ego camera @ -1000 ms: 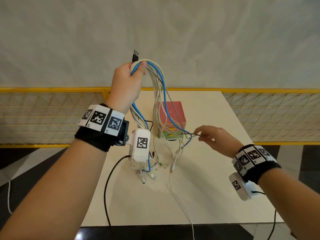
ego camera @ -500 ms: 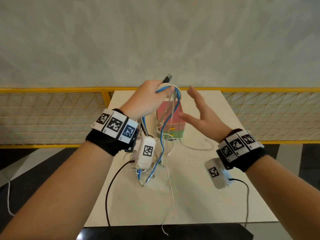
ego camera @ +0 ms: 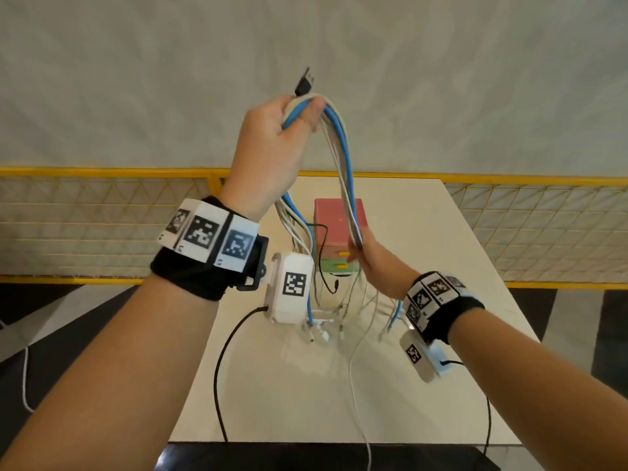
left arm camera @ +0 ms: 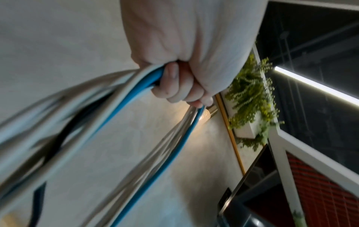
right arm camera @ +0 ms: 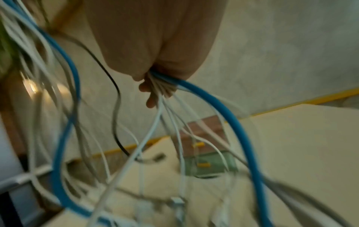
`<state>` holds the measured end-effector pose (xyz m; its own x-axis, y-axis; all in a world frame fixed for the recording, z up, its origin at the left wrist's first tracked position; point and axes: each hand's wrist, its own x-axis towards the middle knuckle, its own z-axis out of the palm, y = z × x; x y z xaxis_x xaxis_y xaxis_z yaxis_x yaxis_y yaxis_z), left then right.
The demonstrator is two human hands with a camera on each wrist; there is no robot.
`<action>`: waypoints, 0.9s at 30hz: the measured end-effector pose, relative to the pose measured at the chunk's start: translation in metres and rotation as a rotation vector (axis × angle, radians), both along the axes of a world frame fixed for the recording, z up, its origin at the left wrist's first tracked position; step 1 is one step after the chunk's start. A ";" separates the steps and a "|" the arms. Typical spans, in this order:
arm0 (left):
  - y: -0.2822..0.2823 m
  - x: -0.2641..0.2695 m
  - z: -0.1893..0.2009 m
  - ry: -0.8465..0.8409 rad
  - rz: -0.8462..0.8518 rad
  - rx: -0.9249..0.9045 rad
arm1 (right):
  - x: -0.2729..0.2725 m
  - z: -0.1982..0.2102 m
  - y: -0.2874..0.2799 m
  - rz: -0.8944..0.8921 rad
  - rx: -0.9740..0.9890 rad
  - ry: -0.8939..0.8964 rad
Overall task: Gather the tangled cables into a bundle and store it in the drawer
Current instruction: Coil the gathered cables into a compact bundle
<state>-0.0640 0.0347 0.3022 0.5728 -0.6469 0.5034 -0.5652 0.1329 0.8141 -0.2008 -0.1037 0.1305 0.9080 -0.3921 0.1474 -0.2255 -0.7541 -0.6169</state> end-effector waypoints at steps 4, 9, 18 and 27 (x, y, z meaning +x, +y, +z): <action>0.006 0.006 0.013 0.008 -0.049 -0.055 | -0.020 -0.028 -0.008 -0.059 0.034 0.188; 0.005 0.000 0.003 0.001 -0.078 -0.002 | -0.018 -0.026 -0.031 -0.196 -0.332 0.462; 0.008 0.010 0.009 0.212 -0.154 -0.105 | -0.004 0.043 -0.080 -0.598 0.038 -0.063; -0.032 -0.001 -0.044 0.078 -0.158 0.293 | -0.013 0.084 -0.089 -0.316 -0.088 0.391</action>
<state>-0.0654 0.0026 0.2585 0.4836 -0.8412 0.2419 -0.4909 -0.0319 0.8706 -0.2135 -0.1927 0.2145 0.7407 -0.6581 -0.1354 -0.6525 -0.6567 -0.3781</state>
